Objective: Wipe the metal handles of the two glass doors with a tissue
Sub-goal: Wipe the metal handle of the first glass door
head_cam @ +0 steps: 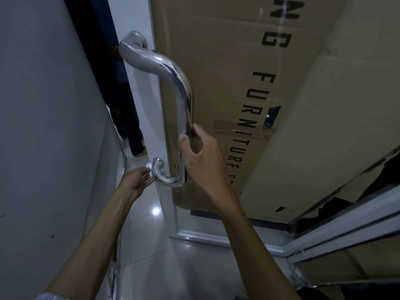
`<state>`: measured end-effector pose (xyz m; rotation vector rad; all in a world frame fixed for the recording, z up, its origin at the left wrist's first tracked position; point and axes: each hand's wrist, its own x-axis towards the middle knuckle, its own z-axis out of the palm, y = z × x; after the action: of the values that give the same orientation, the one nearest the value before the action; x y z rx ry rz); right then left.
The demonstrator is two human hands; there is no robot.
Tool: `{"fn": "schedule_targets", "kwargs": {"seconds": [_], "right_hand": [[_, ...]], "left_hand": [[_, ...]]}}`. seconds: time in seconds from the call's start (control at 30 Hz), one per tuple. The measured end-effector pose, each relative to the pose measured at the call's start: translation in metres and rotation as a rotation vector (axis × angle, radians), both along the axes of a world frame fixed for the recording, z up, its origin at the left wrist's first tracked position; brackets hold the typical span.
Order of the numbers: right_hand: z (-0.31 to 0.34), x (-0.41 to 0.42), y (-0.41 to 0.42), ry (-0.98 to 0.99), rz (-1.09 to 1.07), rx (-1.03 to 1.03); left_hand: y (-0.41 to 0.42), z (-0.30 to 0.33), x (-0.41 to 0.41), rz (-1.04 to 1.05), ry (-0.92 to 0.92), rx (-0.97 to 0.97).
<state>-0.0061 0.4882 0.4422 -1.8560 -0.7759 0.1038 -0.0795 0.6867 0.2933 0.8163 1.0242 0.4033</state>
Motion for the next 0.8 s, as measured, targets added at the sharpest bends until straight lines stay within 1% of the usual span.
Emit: {"fn": "schedule_targets", "kwargs": {"seconds": [0.13,0.23,0.33,0.43,0.53,0.6,0.67,0.73,0.8], "right_hand": [[-0.001,0.0,0.0,0.0,0.002,-0.007],[-0.002,0.001,0.0,-0.011,0.004,-0.009],[-0.005,0.003,0.001,-0.009,0.012,-0.004],[-0.008,0.004,0.005,-0.006,-0.003,-0.017],[-0.009,0.004,0.005,-0.013,-0.002,-0.004],[-0.008,0.004,0.004,-0.017,-0.002,0.008],[-0.007,0.003,0.003,-0.018,-0.004,0.009],[-0.006,0.003,0.002,-0.023,-0.008,0.004],[-0.003,0.002,0.0,-0.028,-0.007,0.0]], "left_hand": [[-0.008,-0.014,-0.006,0.086,0.074,0.225],[-0.019,-0.011,-0.005,0.149,0.13,0.344],[-0.015,-0.004,-0.001,0.119,0.17,0.385],[-0.006,-0.011,0.003,0.112,0.18,0.426],[-0.029,0.0,-0.003,0.105,0.26,0.649],[-0.037,-0.002,-0.005,0.138,0.288,0.743],[-0.036,-0.007,-0.004,0.146,0.293,0.757],[-0.028,-0.009,0.0,0.136,0.262,0.691],[-0.026,-0.011,0.001,0.141,0.229,0.679]]}}
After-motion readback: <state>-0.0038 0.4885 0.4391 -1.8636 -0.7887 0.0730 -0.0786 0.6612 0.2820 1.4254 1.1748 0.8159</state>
